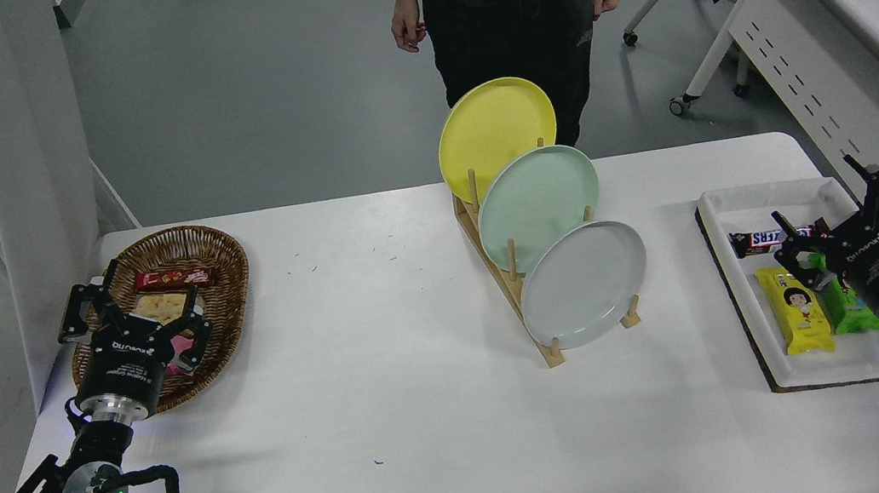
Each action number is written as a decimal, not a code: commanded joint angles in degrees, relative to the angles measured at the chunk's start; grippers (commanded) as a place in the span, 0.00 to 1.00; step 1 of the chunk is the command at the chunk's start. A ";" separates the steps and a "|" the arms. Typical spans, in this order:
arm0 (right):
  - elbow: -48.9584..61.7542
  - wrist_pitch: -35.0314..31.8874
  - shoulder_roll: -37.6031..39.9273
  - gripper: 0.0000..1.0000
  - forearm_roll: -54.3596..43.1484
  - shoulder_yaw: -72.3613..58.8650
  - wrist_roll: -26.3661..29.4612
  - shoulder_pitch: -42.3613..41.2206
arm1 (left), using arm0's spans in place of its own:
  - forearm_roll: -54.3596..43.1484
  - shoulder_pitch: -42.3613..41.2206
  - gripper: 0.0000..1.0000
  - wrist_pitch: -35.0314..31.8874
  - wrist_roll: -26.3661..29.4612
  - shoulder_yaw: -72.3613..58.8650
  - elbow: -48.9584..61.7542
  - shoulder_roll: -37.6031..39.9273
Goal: Place the plate on the table
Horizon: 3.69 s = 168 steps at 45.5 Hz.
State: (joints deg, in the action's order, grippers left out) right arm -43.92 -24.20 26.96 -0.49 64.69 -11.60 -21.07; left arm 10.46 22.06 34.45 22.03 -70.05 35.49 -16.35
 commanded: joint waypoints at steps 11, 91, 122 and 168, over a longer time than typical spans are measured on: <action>0.85 0.38 -1.38 1.00 0.75 0.88 0.00 0.33 | 0.00 0.00 0.98 0.01 -0.06 0.00 0.01 0.00; -8.63 7.84 12.50 1.00 27.29 -54.84 0.44 -23.93 | 0.00 0.00 0.98 0.01 0.03 0.00 0.01 0.00; -18.48 17.25 12.59 1.00 35.38 -72.25 1.23 -38.25 | 0.00 0.00 0.98 0.01 0.03 0.00 0.01 0.00; -26.83 26.83 6.62 1.00 41.00 -85.96 3.34 -55.39 | 0.00 0.00 0.98 0.01 -0.06 0.00 0.01 0.00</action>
State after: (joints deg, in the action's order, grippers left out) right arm -70.38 1.84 35.51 40.36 -20.00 -8.80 -75.18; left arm 10.46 22.06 34.45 22.03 -70.05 35.51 -16.35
